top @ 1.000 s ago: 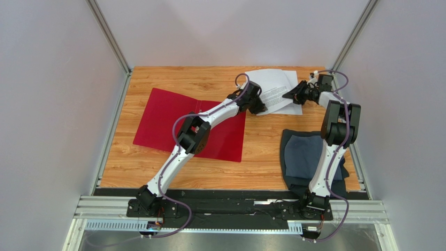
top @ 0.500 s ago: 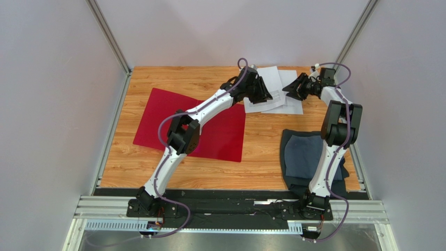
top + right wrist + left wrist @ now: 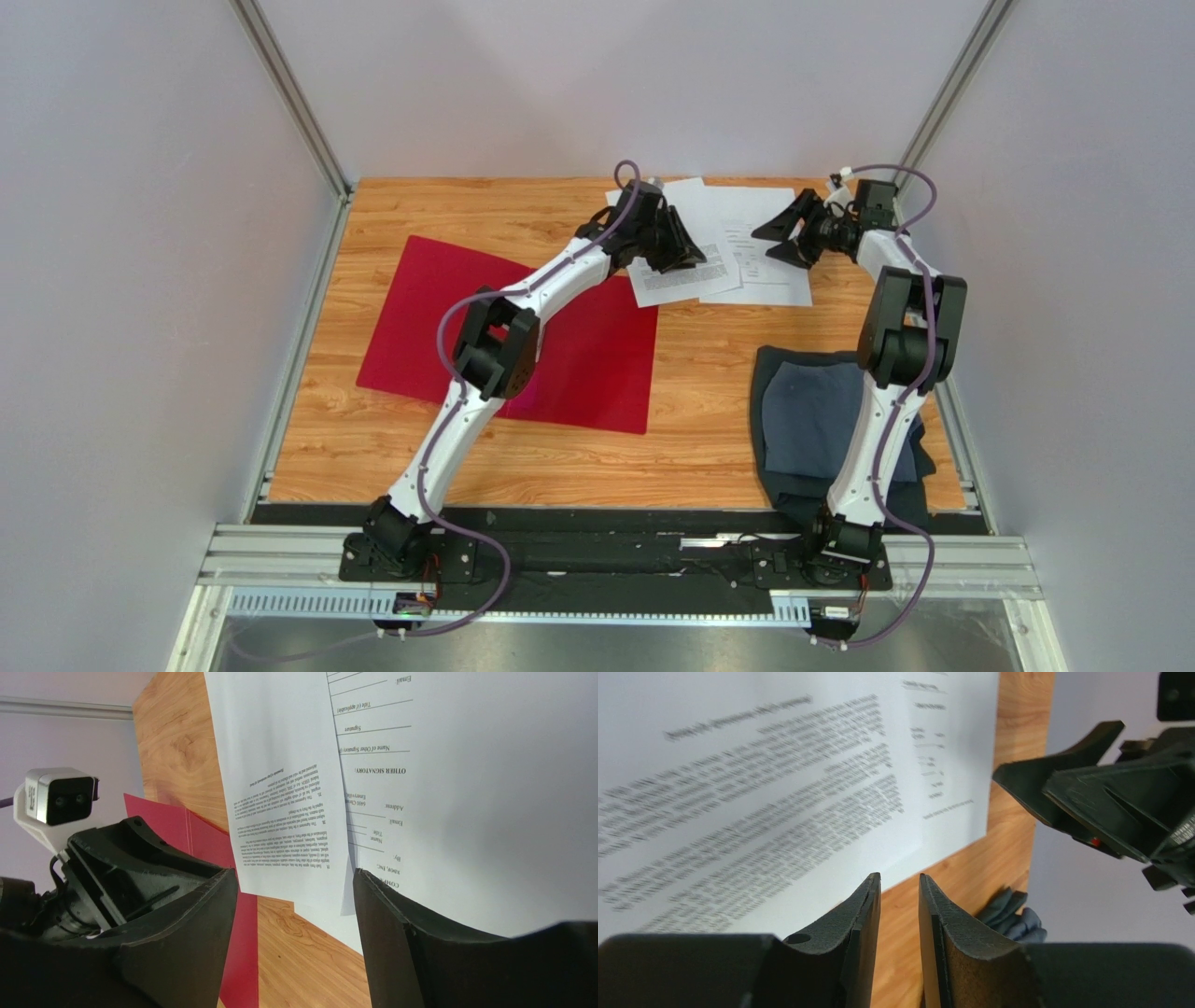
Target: Put the files into the folder
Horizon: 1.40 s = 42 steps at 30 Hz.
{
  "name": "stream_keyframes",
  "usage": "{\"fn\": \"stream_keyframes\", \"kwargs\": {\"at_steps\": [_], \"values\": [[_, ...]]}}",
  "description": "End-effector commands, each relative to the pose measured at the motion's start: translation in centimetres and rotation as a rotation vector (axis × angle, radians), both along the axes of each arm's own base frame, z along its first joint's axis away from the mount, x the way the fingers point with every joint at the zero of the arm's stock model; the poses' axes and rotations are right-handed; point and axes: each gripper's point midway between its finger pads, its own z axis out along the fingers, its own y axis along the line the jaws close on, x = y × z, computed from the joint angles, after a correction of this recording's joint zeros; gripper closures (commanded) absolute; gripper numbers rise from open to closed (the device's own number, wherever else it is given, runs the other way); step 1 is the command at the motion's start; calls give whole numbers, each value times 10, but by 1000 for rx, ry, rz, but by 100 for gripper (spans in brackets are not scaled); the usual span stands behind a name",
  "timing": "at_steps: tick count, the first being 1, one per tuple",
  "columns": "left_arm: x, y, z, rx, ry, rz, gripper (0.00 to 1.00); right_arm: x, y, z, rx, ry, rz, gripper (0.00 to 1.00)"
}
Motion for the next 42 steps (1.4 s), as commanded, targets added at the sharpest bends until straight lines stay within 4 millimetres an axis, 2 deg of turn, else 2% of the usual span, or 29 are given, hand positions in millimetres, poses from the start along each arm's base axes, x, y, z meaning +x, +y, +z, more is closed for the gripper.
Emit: {"fn": "stream_keyframes", "kwargs": {"at_steps": [1, 4, 5, 7, 8, 9, 16, 21, 29, 32, 35, 42], "values": [[26, 21, -1, -2, -11, 80, 67, 15, 15, 8, -32, -64, 57, 35], [25, 31, -21, 35, 57, 126, 72, 18, 26, 2, -61, -82, 100, 35], [23, 32, -26, 40, 85, 136, 73, 24, 27, 8, -74, -107, 109, 35], [21, 35, -33, 49, 111, 150, 75, 27, 35, -4, -104, -93, 126, 34], [18, 35, -39, 55, 130, 151, 75, 32, 36, 0, -124, -120, 139, 34], [18, 35, -41, 58, 137, 154, 76, 34, 34, -9, -147, -103, 129, 34], [11, 38, -53, 55, 216, 185, 78, 33, 38, -40, -252, -44, 146, 32], [7, 39, -64, 57, 268, 208, 79, 33, 39, -35, -266, -44, 147, 31], [5, 38, -70, 38, 317, 234, 79, 21, 46, -45, -240, 10, 166, 31], [5, 37, -69, 36, 320, 235, 79, 18, 56, -42, -175, 5, 179, 34], [4, 38, -70, 37, 323, 234, 79, 19, 66, -29, -115, -10, 190, 36], [4, 37, -70, 38, 318, 225, 79, 23, 73, -8, -65, -49, 180, 41]]}}
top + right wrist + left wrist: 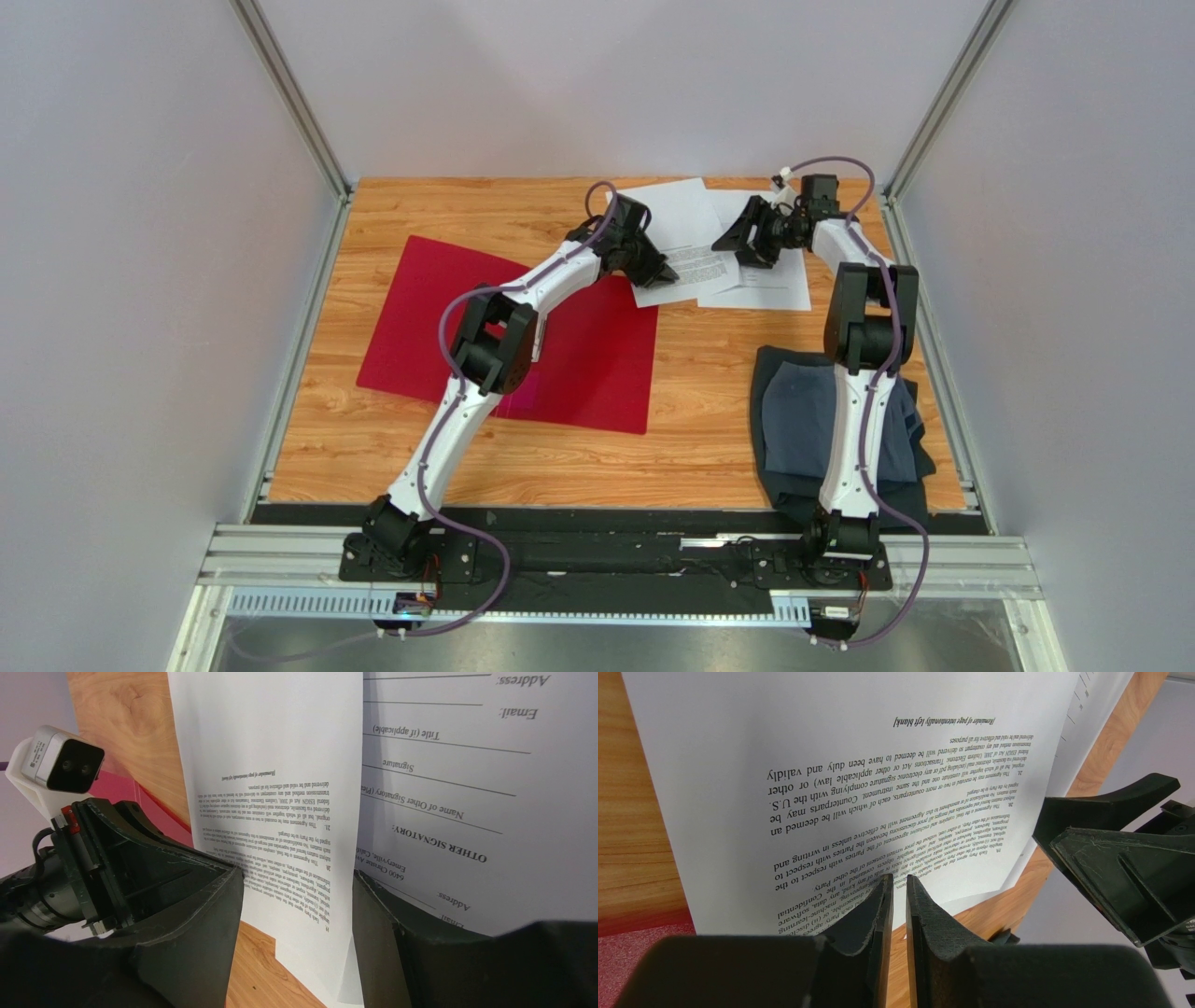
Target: Put the files into the folder
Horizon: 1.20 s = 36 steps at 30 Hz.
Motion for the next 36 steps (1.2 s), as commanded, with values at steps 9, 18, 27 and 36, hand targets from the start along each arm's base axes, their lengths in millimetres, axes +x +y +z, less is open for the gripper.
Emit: {"fn": "stream_keyframes", "kwargs": {"at_steps": [9, 18, 27, 36], "values": [[-3, -3, -4, -14, 10, -24, 80, 2, 14, 49, 112, -65, 21, 57], [-3, -4, 1, -10, -16, -51, 80, -20, 14, 41, 127, -17, 14, 65], [-4, -4, 9, 3, -44, -82, 80, -21, 3, 41, 109, -28, -13, 76], [-7, -6, 23, 5, -76, -140, 76, -17, 7, 38, 151, -24, -10, 93]]}}
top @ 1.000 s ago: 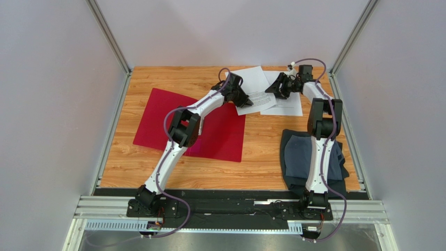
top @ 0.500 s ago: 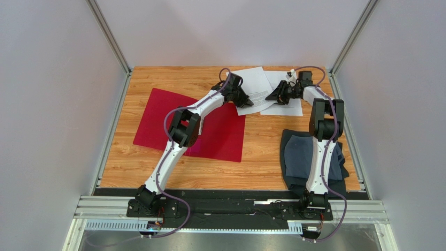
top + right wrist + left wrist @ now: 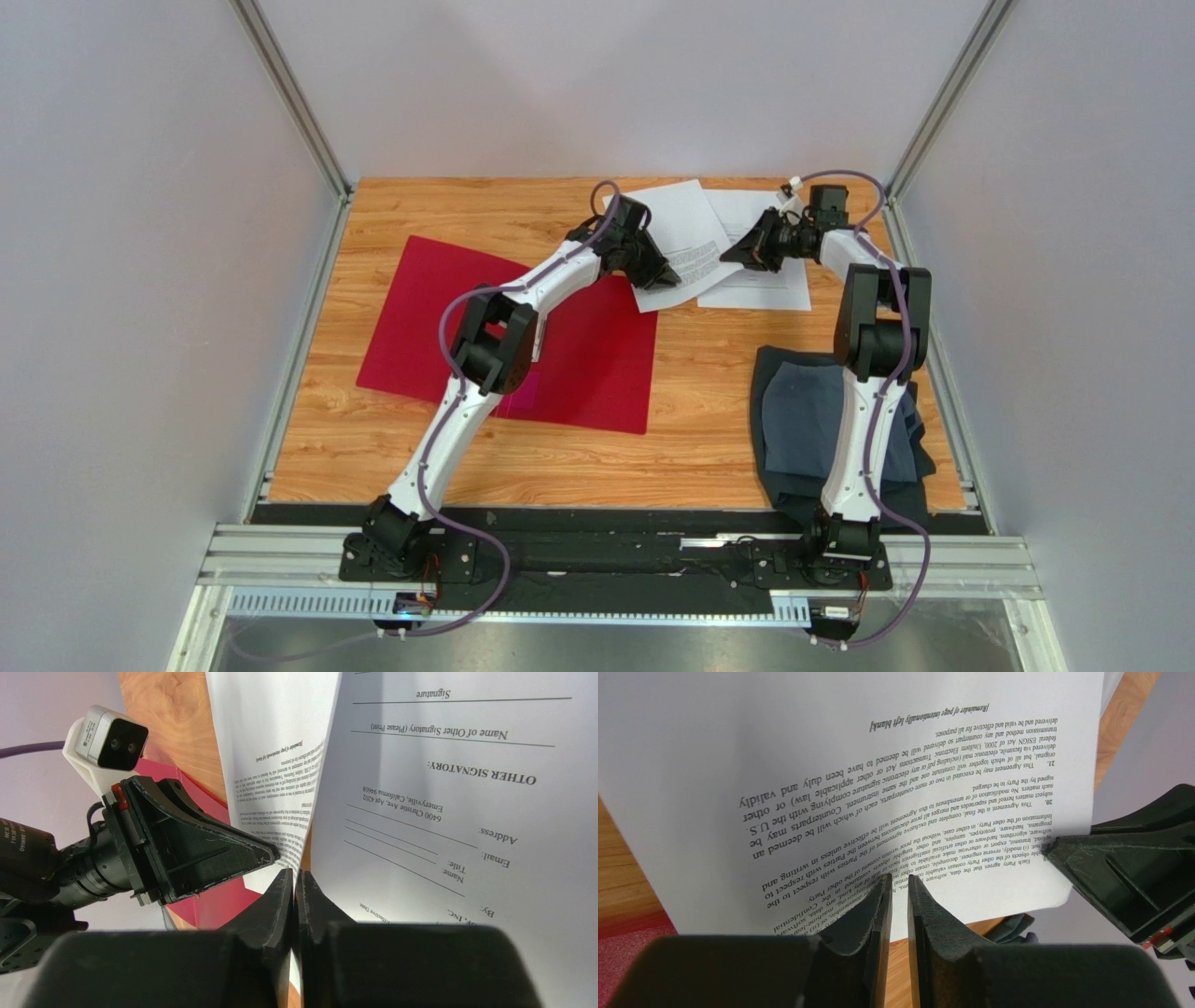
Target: Put the files into the folder
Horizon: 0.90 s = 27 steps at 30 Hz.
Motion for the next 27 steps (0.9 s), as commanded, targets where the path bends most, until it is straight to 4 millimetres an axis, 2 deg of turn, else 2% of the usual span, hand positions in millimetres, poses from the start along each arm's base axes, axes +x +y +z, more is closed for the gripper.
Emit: {"fn": "stream_keyframes", "kwargs": {"at_steps": [1, 3, 4, 5, 6, 7, 8, 9, 10, 11, 12, 13, 14, 15, 16, 17, 18, 19, 20, 21, 22, 23, 24, 25, 26, 27], "values": [[2, -2, 32, 5, -77, -70, 71, 8, 3, 25, 33, -71, 12, 99], [2, 0, 62, -1, -134, -93, 64, 6, 4, 31, 36, -70, 15, 100], [1, 3, 72, 5, -152, -102, 54, 5, 4, 33, 29, -65, 7, 100], [2, 9, 105, -1, -207, -102, 50, 6, 0, 33, 2, -57, -18, 100], [-1, 13, 120, 12, -248, -129, 48, 3, -1, 35, -3, -37, -31, 100], [-5, 23, 129, 31, -250, -137, 46, 2, -2, 51, -5, -50, -50, 100], [-11, 31, 170, 16, -312, -143, 45, 3, -4, 57, 3, -29, -101, 100], [-20, 42, 166, 47, -311, -165, 44, -1, -4, 60, 20, -19, -121, 100], [-28, 57, 209, 25, -375, -161, 44, -3, -4, 81, 36, -46, -139, 100], [-36, 67, 219, 31, -397, -172, 44, -1, -6, 89, 68, -25, -189, 100], [-43, 83, 204, 53, -364, -170, 44, -4, -11, 92, 84, -7, -218, 100], [-59, 97, 241, 38, -436, -176, 44, -5, -14, 104, 107, -9, -245, 100], [-72, 109, 220, 63, -395, -181, 44, -6, -18, 110, 151, 29, -291, 100], [-84, 130, 250, 51, -449, -160, 44, -13, -16, 102, 181, 76, -313, 100], [-93, 141, 248, 70, -456, -155, 44, -13, -16, 117, 208, 42, -328, 100], [-106, 156, 223, 102, -403, -147, 44, -18, -10, 115, 226, 61, -334, 100], [-111, 171, 220, 115, -405, -123, 44, -26, -7, 106, 255, 120, -358, 100], [-126, 182, 236, 108, -445, -109, 44, -31, -5, 114, 269, 105, -372, 100], [-139, 193, 211, 130, -400, -107, 44, -36, -2, 114, 290, 114, -384, 100], [-145, 203, 208, 138, -404, -98, 44, -41, 1, 115, 324, 146, -402, 100], [-157, 211, 218, 139, -443, -98, 44, -50, 6, 106, 338, 154, -398, 100], [-169, 218, 200, 155, -411, -103, 44, -58, 17, 113, 340, 148, -376, 100], [-176, 223, 196, 159, -411, -104, 44, -65, 23, 109, 340, 163, -369, 100], [-185, 226, 200, 153, -431, -109, 44, -78, 28, 96, 331, 197, -369, 100], [-194, 230, 186, 158, -404, -119, 43, -90, 39, 100, 328, 190, -351, 100], [-201, 231, 184, 150, -402, -131, 43, -98, 44, 96, 326, 195, -348, 100]]}}
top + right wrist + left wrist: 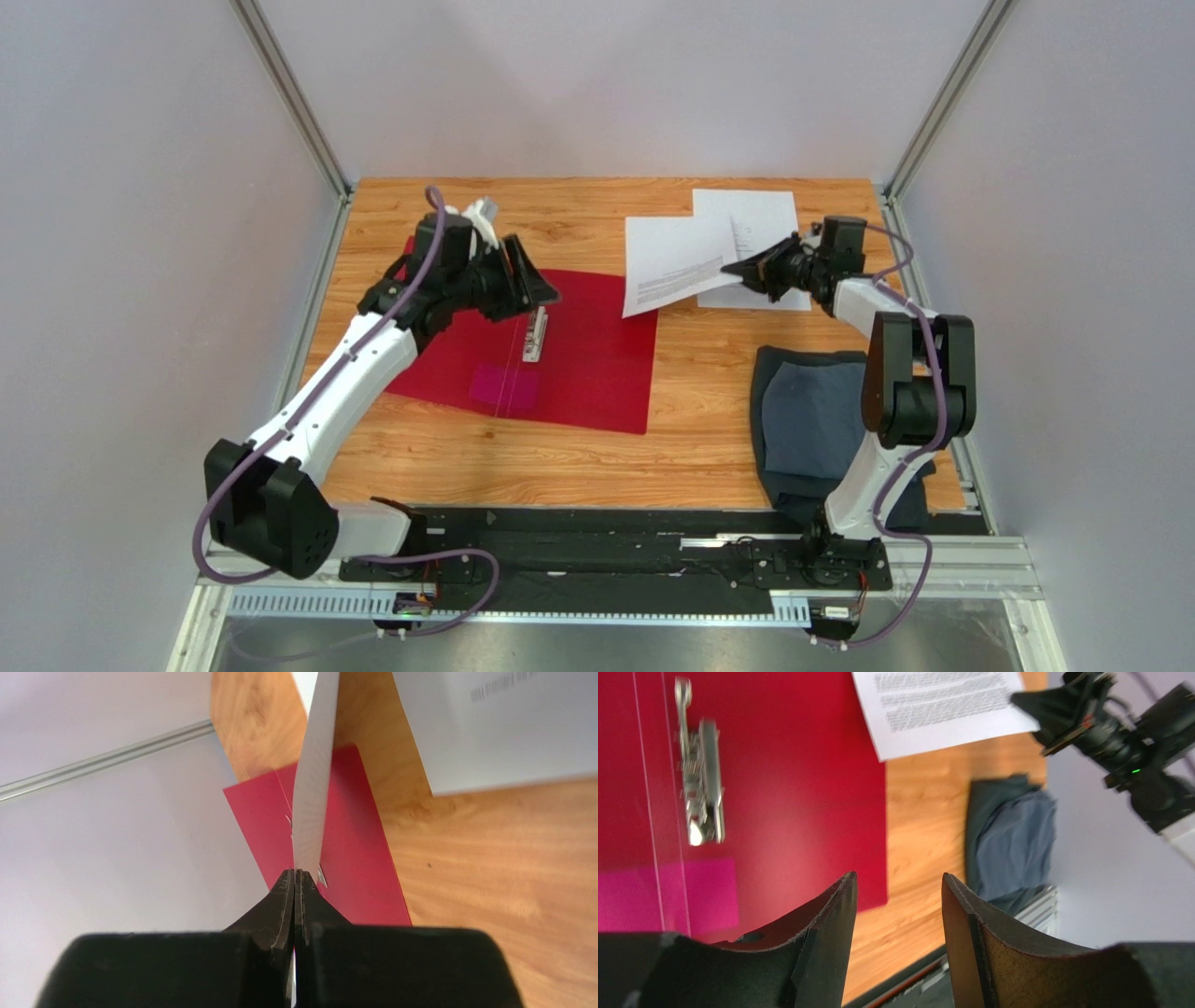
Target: Put the files into the folder
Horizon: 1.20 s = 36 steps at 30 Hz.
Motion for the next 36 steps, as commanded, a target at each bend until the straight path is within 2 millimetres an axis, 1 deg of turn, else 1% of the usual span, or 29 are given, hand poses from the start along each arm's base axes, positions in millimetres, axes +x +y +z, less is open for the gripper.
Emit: {"fn": "stream_keyframes", "kwargs": {"at_steps": [1, 2, 3, 4, 5, 6, 7, 8, 9, 10, 11, 12, 13, 14, 17, 22, 29, 34, 36], "values": [[-30, 10, -27, 36, 14, -58, 43, -30, 32, 17, 55, -28, 2, 100], [-36, 13, -38, 39, 36, -56, 43, -47, 32, -3, 57, 22, -10, 100], [-41, 13, -40, 31, 36, -62, 43, -57, 44, 3, 62, 5, 11, 100], [-45, 14, -36, 17, 23, -63, 43, -63, 48, 2, 85, 0, 1, 100], [-50, 15, -44, 15, 35, -63, 43, -79, 57, -11, 96, 36, 13, 100], [-53, 15, -46, 11, 36, -64, 43, -87, 61, -12, 108, 33, 13, 100], [-55, 16, -46, 1, 34, -58, 43, -88, 66, -9, 120, 9, 4, 100], [-58, 17, -51, 0, 47, -54, 43, -95, 75, -11, 138, 30, 11, 100], [-59, 16, -53, -7, 53, -54, 43, -105, 78, -21, 145, 57, 8, 100], [-61, 15, -52, -24, 57, -51, 43, -104, 81, -20, 147, 37, -8, 100], [-62, 14, -54, -35, 56, -51, 43, -109, 88, -20, 167, 52, -12, 100], [-63, 14, -53, -43, 55, -52, 43, -114, 90, -26, 172, 66, -18, 100], [-63, 13, -52, -50, 53, -50, 43, -112, 92, -25, 173, 53, -31, 100], [-64, 14, -53, -48, 55, -51, 43, -116, 100, -25, 184, 54, -20, 100], [-66, 15, -53, -42, 56, -51, 43, -120, 111, -20, 219, 56, -18, 100], [-69, 16, -55, -43, 59, -51, 43, -123, 114, -20, 229, 64, -66, 100], [-69, 14, -54, -55, 65, -57, 43, -131, 128, -16, 242, 75, -84, 100], [-71, 15, -55, -48, 66, -58, 43, -136, 146, -13, 282, 81, -59, 100], [-71, 16, -54, -46, 63, -58, 43, -137, 147, -14, 294, 88, -66, 100]]}}
